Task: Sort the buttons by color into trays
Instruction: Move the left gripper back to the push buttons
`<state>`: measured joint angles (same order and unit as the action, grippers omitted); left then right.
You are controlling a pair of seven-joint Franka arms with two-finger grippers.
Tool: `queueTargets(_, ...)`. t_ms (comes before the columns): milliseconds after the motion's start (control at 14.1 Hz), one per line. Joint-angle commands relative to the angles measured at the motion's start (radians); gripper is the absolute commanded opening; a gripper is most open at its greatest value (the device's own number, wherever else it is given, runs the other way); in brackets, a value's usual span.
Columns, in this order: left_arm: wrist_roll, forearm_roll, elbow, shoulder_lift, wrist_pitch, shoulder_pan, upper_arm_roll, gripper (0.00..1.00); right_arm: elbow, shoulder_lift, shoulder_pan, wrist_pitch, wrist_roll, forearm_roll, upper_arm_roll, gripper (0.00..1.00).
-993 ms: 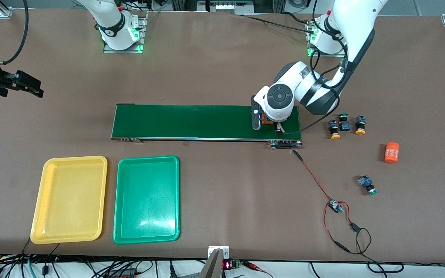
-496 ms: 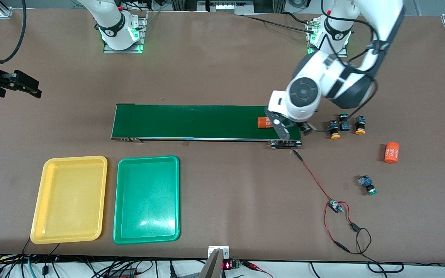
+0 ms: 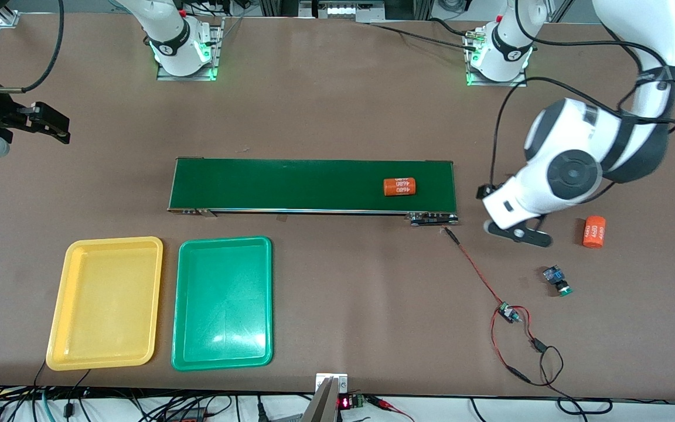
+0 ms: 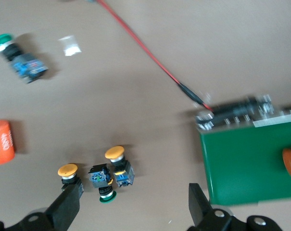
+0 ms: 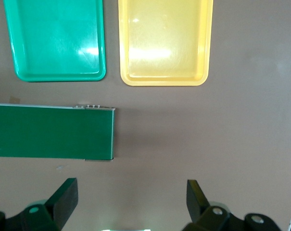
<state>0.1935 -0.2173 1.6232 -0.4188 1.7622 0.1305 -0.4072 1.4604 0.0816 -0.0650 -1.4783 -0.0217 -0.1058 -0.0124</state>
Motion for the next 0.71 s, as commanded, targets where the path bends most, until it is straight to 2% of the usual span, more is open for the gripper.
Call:
queueTargets(0, 0.057, -0.021, -0.178, -0.135, -0.053, 0.011, 0.066, 1.00, 0.006, 0.007, 0.008, -0.019, 0.012, 0.006, 0.005, 1.00)
queueTargets(71, 0.055, -0.016, -0.262, -0.209, -0.037, 0.011, 0.106, 1.00, 0.000, 0.006, 0.001, -0.031, 0.019, -0.003, 0.000, 1.00)
queueTargets(142, 0.050, -0.016, -0.335, -0.253, -0.023, 0.012, 0.116, 1.00, -0.003, 0.006, -0.007, -0.036, 0.019, -0.018, -0.003, 1.00)
queueTargets(284, 0.110, -0.020, -0.356, -0.293, 0.035, 0.018, 0.134, 1.00, -0.003, 0.001, -0.018, -0.024, 0.020, -0.022, -0.003, 1.00)
queueTargets(425, 0.177, -0.011, -0.338, -0.325, 0.220, 0.035, 0.183, 1.00, -0.003, 0.001, -0.013, -0.030, 0.017, -0.012, 0.000, 1.00)
queueTargets(638, 0.181, -0.023, -0.330, -0.406, 0.356, 0.090, 0.189, 1.00, -0.003, 0.003, -0.007, -0.036, 0.016, -0.012, 0.006, 1.00)
